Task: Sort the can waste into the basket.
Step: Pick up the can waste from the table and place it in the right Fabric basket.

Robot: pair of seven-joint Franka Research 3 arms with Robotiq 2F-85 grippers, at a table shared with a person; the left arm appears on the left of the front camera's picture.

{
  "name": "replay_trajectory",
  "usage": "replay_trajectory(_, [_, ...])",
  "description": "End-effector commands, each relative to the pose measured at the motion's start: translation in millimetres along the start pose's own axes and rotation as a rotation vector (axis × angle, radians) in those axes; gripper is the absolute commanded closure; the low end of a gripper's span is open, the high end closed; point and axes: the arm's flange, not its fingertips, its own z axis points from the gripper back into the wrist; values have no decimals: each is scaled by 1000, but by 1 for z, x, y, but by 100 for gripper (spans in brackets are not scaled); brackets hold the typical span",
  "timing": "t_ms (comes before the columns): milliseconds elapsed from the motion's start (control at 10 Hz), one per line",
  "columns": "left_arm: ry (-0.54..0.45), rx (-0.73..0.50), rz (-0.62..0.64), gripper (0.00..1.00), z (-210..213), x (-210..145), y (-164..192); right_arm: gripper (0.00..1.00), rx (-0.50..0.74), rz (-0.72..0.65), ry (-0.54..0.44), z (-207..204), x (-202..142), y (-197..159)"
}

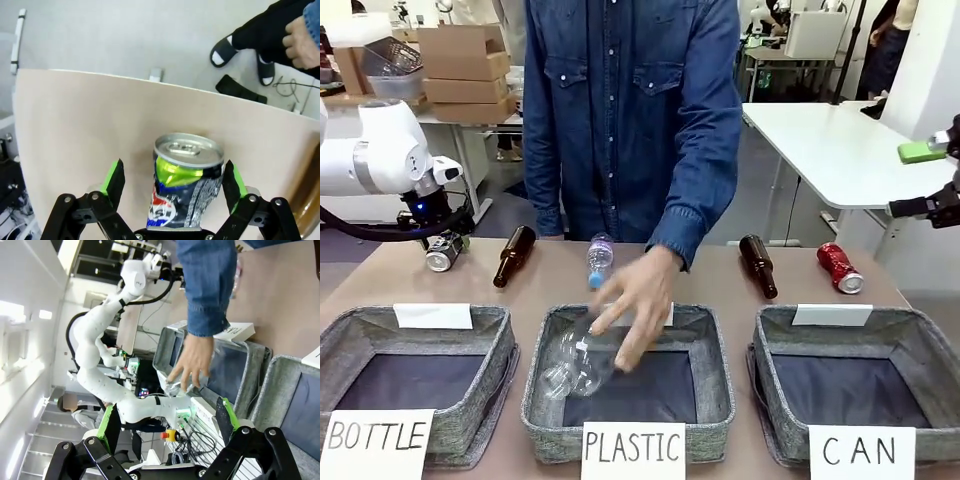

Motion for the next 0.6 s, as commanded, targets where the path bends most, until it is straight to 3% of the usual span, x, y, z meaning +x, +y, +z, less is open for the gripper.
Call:
replay_trajectory(0, [17, 28, 28, 0, 0, 15, -2, 0, 21, 28, -9, -2, 4, 1])
replay_trajectory(100, [24, 19, 51, 0, -1, 17, 0, 0, 21, 28, -9, -2, 4, 1])
replay_trajectory(200, [37, 49, 37, 60, -3, 16, 0, 0, 21, 28, -9, -2, 4, 1])
replay_trajectory(300, [56, 53, 24, 60, -5, 15, 0, 0, 21, 28, -9, -2, 4, 1])
replay_trajectory(400, [77, 54, -3, 100, -7, 15, 0, 0, 21, 28, -9, -2, 4, 1])
replay_trajectory(500, [95, 54, -19, 62, -8, 15, 0, 0, 21, 28, -9, -2, 4, 1])
